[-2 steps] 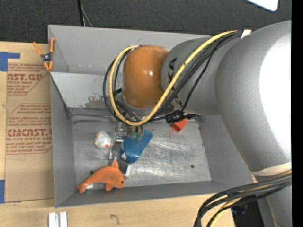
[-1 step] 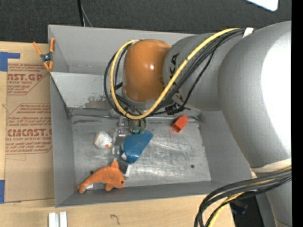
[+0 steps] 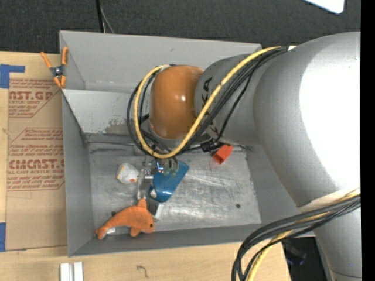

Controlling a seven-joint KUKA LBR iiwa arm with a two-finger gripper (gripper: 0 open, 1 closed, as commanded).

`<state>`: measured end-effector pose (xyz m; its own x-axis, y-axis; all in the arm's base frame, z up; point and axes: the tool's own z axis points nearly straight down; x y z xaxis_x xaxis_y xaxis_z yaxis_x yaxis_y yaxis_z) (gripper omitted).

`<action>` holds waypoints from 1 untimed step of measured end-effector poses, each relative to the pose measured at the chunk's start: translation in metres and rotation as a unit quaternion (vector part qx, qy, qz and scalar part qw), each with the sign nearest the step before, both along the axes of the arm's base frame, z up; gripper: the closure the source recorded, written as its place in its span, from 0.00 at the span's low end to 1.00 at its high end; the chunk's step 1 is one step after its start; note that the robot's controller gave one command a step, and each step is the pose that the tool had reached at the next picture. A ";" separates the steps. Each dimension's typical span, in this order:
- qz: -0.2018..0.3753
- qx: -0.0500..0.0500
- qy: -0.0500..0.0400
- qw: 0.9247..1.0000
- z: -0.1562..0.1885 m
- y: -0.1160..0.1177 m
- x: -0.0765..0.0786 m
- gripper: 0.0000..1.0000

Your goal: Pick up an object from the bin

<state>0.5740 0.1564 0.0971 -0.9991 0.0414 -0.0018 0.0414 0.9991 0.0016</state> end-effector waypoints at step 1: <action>0.021 -0.001 0.002 1.000 -0.024 -0.001 0.014 1.00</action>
Offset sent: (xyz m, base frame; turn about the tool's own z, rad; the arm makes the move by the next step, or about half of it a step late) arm 0.0000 0.0000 0.0000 0.0000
